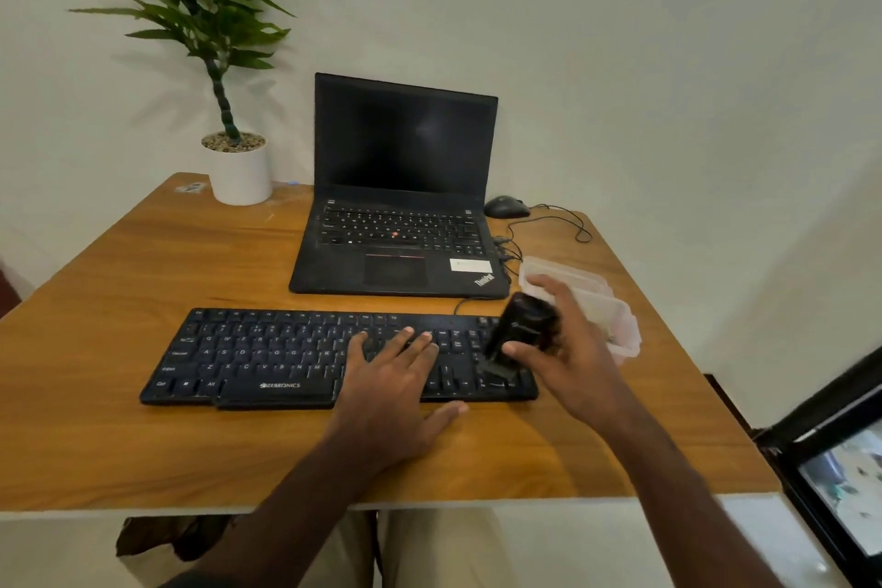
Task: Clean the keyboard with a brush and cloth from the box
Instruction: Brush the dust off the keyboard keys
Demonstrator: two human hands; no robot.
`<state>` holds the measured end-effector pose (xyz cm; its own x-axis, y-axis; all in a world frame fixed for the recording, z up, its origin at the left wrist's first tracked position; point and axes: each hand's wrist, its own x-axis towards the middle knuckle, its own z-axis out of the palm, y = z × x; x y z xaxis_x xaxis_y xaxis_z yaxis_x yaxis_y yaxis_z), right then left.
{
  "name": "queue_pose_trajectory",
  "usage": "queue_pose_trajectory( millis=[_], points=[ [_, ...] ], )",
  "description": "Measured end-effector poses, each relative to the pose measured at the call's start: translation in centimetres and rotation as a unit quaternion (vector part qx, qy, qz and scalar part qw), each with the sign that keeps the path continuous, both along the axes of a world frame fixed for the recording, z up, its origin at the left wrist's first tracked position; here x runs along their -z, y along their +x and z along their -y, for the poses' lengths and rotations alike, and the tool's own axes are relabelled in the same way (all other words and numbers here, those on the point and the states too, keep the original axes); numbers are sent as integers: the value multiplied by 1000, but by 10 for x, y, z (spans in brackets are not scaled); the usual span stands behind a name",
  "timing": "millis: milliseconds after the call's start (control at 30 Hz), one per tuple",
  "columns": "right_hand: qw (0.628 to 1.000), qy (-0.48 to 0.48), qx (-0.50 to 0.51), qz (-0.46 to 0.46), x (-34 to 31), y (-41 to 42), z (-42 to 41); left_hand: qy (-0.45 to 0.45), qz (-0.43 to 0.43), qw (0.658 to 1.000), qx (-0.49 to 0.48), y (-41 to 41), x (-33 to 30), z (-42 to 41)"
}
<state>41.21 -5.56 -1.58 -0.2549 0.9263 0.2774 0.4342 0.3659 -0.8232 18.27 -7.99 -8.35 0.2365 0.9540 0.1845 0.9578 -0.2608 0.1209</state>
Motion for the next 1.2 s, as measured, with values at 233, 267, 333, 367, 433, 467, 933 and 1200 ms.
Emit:
queue_pose_trajectory(
  millis=[233,267,333,367,433,467,933,1200],
  points=[
    [986,12,-87,139,11,6,-5,51,49,997,-7,3,17,-7],
    [982,1,-97,165,7,15,-8,56,47,997,-7,3,17,-7],
    [969,-26,-114,216,-5,34,-15,56,47,997,-4,4,17,-7],
    [966,-39,-119,228,-12,42,-19,53,48,997,-2,4,18,-7],
    [972,-39,-114,202,-20,48,-23,58,51,997,-1,3,19,-7],
    [980,-22,-100,173,-21,45,-23,63,49,997,-1,3,20,-7],
    [995,4,-45,90,-8,49,-9,105,36,994,-7,3,26,-11],
    [993,2,-80,91,12,32,2,122,26,992,-12,4,27,-12]
  ],
)
